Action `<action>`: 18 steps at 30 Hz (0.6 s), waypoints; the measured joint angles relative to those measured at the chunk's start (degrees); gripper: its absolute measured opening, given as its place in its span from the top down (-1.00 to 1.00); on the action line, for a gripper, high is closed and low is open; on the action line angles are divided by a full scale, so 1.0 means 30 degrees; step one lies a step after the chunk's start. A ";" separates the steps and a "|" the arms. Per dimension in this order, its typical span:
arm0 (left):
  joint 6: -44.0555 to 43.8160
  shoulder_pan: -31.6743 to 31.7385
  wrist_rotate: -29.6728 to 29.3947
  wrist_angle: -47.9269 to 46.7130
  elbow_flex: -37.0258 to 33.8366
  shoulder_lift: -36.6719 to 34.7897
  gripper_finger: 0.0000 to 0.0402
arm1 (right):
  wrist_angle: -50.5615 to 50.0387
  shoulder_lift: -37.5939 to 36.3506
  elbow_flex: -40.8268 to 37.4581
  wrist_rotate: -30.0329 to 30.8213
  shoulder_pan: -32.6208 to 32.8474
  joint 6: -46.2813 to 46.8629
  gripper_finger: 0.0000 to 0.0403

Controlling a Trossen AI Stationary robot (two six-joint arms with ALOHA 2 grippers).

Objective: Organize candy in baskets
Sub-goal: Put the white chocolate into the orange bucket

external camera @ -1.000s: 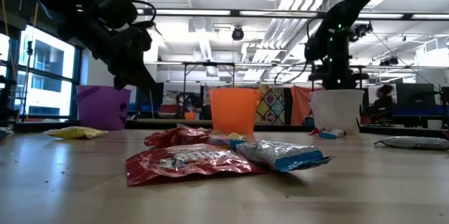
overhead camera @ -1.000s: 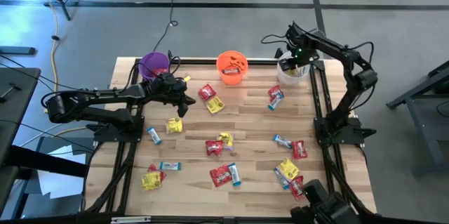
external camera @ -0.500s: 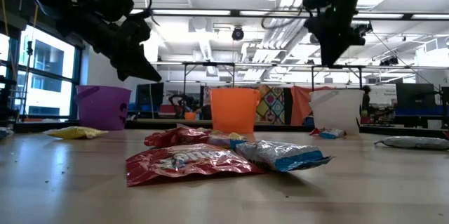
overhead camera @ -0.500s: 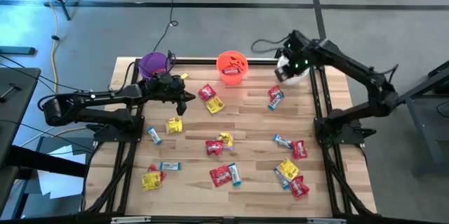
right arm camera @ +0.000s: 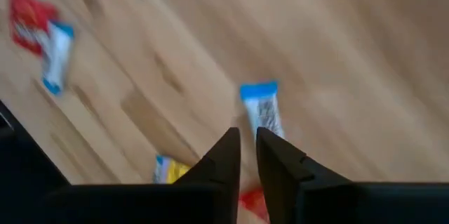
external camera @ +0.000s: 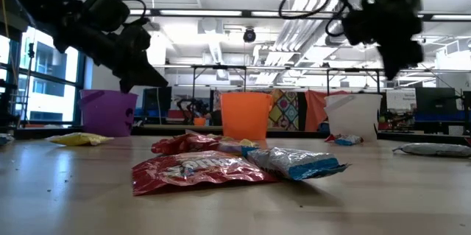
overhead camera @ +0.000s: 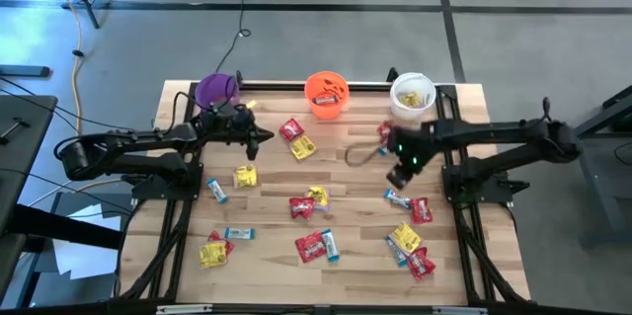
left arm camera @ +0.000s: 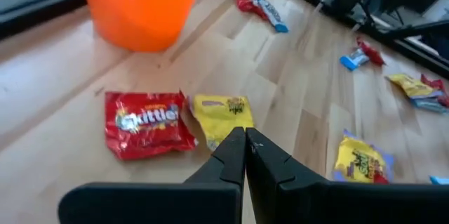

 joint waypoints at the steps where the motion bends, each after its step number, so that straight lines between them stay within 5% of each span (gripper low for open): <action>1: -0.0060 0.0000 0.0015 -0.0079 -0.0035 0.0002 1.00 | 0.0105 0.0005 -0.0282 0.0036 0.0692 0.0355 0.74; 12: -0.0130 0.0000 0.0022 0.0533 -0.0028 -0.0007 1.00 | 0.3010 0.2156 -0.3154 0.1008 0.3799 0.1845 -0.06; 18: -0.0139 0.0000 0.0008 0.0528 -0.0028 -0.0007 1.00 | 0.3797 0.4260 -0.3179 0.1997 0.3799 -0.0823 -0.18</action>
